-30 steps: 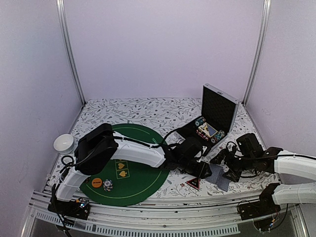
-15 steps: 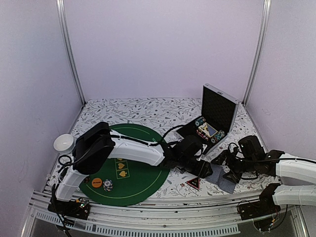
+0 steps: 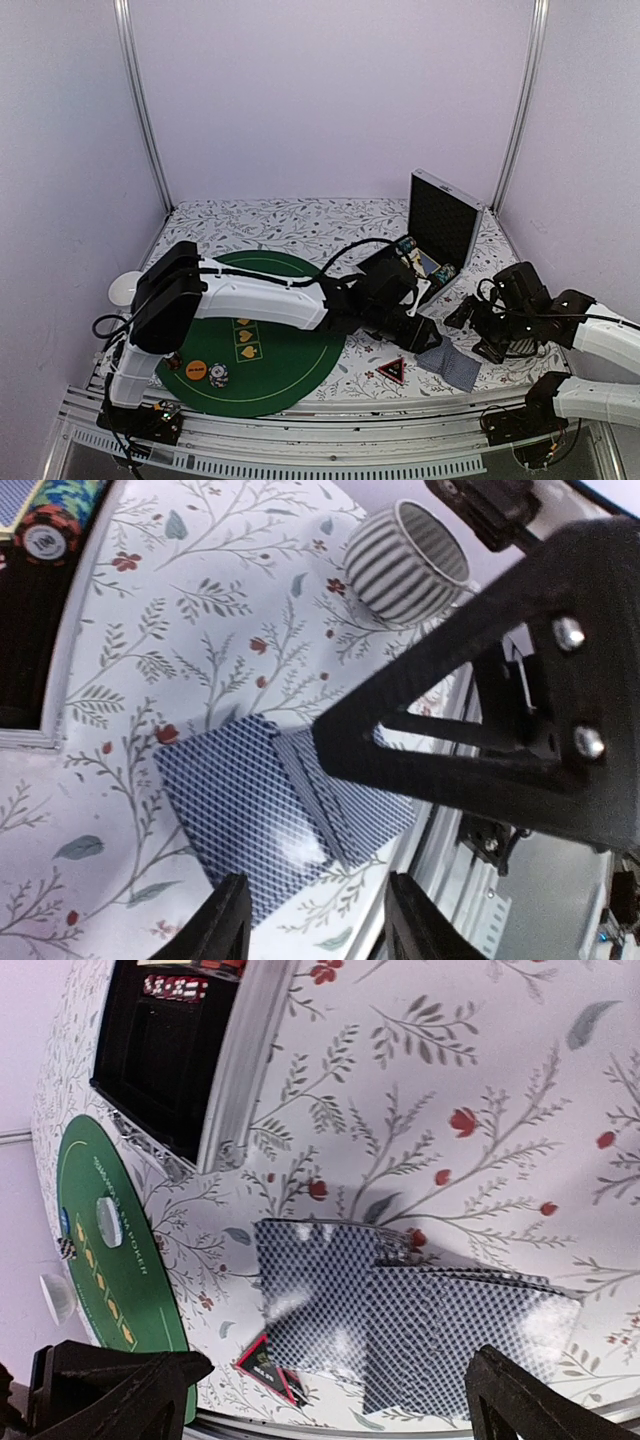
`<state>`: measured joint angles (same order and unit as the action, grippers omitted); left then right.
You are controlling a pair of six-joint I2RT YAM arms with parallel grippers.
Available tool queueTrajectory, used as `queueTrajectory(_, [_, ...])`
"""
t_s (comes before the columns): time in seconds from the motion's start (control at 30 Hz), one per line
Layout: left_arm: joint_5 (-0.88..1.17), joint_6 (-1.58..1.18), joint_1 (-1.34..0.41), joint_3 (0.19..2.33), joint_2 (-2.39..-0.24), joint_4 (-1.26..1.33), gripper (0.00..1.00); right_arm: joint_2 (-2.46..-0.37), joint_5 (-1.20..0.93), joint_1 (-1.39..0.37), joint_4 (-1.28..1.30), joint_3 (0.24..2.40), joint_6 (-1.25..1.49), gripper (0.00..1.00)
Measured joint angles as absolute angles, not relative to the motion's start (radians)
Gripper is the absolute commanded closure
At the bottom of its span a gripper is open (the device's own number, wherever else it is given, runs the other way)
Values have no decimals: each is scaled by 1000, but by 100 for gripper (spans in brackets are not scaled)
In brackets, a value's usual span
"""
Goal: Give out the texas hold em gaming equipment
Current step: Pick up the poker card from the center of the board.
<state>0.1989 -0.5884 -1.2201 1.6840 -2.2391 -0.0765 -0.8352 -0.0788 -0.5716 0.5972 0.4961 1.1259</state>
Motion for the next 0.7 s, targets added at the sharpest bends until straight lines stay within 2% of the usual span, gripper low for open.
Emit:
queueTrajectory(0.2, [255, -596, -1264, 1799, -2289, -106, 45, -774, -58, -535, 705, 439, 1129, 1])
queueTrajectory(0.4, [274, -611, -1281, 1881, -2351, -150, 47, -752, -62, -509, 728, 390, 1134, 1])
queueTrajectory(0.7, [257, -639, -1280, 1885, -2387, -199, 47, -759, -105, -503, 659, 342, 1137, 1])
